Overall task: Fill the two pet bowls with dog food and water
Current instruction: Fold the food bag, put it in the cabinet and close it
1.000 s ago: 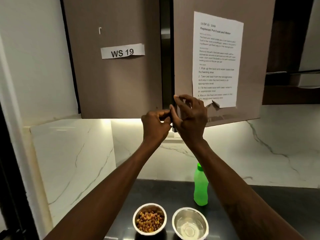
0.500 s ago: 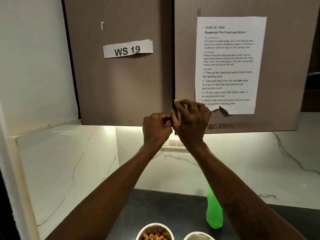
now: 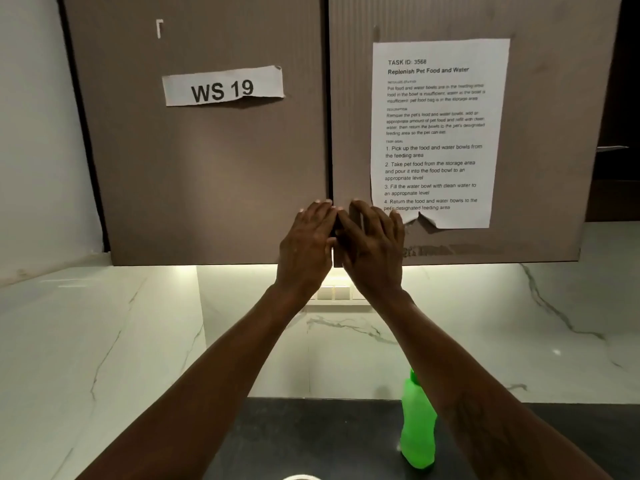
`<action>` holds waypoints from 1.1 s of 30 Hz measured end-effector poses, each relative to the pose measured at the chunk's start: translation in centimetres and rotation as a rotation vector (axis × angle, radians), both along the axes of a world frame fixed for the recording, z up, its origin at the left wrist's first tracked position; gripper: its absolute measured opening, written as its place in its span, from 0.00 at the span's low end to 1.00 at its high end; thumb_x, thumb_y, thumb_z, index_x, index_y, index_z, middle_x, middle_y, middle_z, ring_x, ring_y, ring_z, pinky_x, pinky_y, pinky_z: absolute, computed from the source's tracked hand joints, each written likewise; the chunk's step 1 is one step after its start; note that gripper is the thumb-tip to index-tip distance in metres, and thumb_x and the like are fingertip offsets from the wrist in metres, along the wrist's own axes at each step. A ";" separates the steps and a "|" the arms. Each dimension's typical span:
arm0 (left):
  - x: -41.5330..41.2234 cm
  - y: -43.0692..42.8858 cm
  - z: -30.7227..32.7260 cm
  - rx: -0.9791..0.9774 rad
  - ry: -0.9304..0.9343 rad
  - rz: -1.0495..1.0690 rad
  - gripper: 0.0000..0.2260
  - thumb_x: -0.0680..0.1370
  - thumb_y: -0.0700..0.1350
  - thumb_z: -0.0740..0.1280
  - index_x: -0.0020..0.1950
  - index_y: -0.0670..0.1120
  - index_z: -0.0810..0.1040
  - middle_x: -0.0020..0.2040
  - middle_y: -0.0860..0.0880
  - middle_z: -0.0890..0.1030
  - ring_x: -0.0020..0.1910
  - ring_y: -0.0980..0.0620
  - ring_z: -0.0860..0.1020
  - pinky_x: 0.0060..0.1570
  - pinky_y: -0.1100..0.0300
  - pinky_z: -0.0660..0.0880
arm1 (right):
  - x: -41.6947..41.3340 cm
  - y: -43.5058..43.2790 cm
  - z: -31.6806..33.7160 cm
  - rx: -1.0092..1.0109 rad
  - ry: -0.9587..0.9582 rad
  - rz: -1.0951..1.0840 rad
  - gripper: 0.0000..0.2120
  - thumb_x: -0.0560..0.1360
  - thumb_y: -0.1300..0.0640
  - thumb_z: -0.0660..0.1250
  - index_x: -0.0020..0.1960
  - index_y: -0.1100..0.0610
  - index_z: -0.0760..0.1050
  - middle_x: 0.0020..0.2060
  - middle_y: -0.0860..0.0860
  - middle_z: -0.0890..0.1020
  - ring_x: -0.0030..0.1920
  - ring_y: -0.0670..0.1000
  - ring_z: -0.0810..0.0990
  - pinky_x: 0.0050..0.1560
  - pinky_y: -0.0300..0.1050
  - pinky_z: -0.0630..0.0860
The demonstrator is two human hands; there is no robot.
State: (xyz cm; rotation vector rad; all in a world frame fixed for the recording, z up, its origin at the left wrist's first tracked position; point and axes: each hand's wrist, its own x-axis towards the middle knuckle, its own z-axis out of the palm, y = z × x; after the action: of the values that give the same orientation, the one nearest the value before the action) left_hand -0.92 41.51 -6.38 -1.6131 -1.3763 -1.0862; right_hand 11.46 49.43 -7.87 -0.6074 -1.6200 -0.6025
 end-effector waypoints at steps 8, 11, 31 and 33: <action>-2.0 1.9 -0.1 -0.021 0.127 -0.005 0.23 0.81 0.38 0.70 0.75 0.37 0.71 0.75 0.38 0.73 0.77 0.39 0.68 0.76 0.46 0.59 | -0.9 1.7 -0.2 0.036 0.021 -0.038 0.22 0.82 0.43 0.63 0.71 0.51 0.77 0.72 0.56 0.75 0.71 0.59 0.73 0.74 0.65 0.63; -2.2 2.2 -0.2 -0.022 0.161 0.002 0.23 0.81 0.39 0.69 0.76 0.38 0.70 0.76 0.39 0.72 0.77 0.40 0.67 0.77 0.46 0.59 | -1.1 2.1 -0.6 0.075 0.038 -0.034 0.21 0.82 0.44 0.63 0.72 0.50 0.76 0.73 0.57 0.75 0.72 0.59 0.73 0.74 0.66 0.62; -3.1 -1.3 -6.5 -0.189 -0.007 -0.083 0.16 0.79 0.42 0.72 0.66 0.40 0.81 0.71 0.41 0.78 0.74 0.43 0.73 0.73 0.50 0.70 | 0.4 -0.9 -6.8 -0.053 -0.081 0.056 0.19 0.78 0.58 0.69 0.68 0.52 0.79 0.67 0.55 0.79 0.66 0.56 0.76 0.69 0.55 0.71; -3.6 -2.3 -9.2 -0.248 -0.059 -0.069 0.15 0.78 0.43 0.72 0.64 0.40 0.83 0.72 0.42 0.78 0.74 0.44 0.73 0.72 0.50 0.72 | 0.8 -1.6 -9.1 -0.109 -0.100 0.081 0.18 0.77 0.59 0.69 0.67 0.51 0.80 0.66 0.53 0.80 0.65 0.55 0.77 0.67 0.53 0.73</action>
State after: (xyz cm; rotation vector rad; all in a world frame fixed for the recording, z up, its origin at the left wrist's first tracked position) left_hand -4.47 39.17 -15.56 -1.8301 -1.5545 -1.0429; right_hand 12.28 47.81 -16.99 -0.5959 -1.7718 -0.4934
